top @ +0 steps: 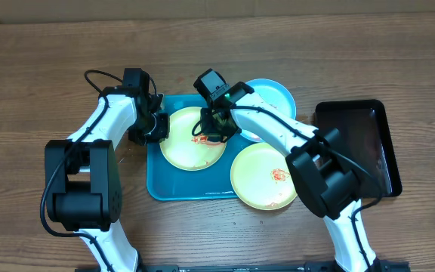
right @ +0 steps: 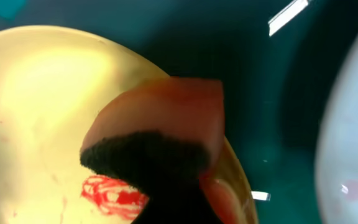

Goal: Clean dirty plates on tray and stack at the side
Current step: 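Scrub the left yellow plate with the sponge in the right gripper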

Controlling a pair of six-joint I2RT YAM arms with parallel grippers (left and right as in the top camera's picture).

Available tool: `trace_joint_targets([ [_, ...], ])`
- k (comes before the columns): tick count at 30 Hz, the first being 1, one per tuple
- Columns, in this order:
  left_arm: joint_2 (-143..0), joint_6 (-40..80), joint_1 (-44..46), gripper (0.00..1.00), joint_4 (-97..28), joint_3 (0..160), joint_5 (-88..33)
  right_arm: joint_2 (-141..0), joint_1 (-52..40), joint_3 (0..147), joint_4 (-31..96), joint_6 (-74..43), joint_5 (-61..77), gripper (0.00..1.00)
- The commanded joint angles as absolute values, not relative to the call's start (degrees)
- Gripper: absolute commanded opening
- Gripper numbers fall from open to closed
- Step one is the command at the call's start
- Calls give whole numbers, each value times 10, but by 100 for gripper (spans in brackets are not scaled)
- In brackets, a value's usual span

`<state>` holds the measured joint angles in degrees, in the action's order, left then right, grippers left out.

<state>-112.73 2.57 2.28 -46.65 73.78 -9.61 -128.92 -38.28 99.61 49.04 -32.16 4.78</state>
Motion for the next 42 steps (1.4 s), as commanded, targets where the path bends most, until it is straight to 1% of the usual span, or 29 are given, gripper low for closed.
trace_joint_targets([
  [1, -1139, 13, 25, 4, -462, 740, -75, -1308, -392, 1008, 484, -330, 111, 4],
  [12, -1139, 13, 25, 4, -460, 740, -75, -1325, -433, 1008, 435, -331, 199, 4],
  [16, -1139, 13, 25, 4, -460, 740, -75, -1325, -437, 1009, 458, -323, 228, 4],
  [18, -1139, 13, 25, 4, -460, 740, -75, -1324, -436, 1012, 487, -300, 224, 4],
  [22, -1139, 13, 25, 4, -461, 740, -75, -1324, -421, 1029, 566, -286, 155, 4],
  [26, -1139, 12, 25, 5, -460, 740, -74, -1324, -406, 1059, 631, -282, 24, 4],
  [29, -1139, 12, 25, 4, -460, 740, -71, -1324, -404, 1065, 629, -282, -57, 4],
  [33, -1139, 13, 25, 4, -460, 740, -71, -1328, -404, 1065, 577, -282, -85, 4],
  [37, -1139, 13, 25, 4, -460, 740, -71, -1333, -404, 1065, 493, -280, -37, 4],
  [39, -1139, 12, 25, 4, -460, 740, -71, -1339, -404, 1065, 449, -269, 32, 4],
  [42, -1139, 13, 25, 4, -460, 740, -71, -1352, -404, 1065, 407, -265, 169, 4],
])
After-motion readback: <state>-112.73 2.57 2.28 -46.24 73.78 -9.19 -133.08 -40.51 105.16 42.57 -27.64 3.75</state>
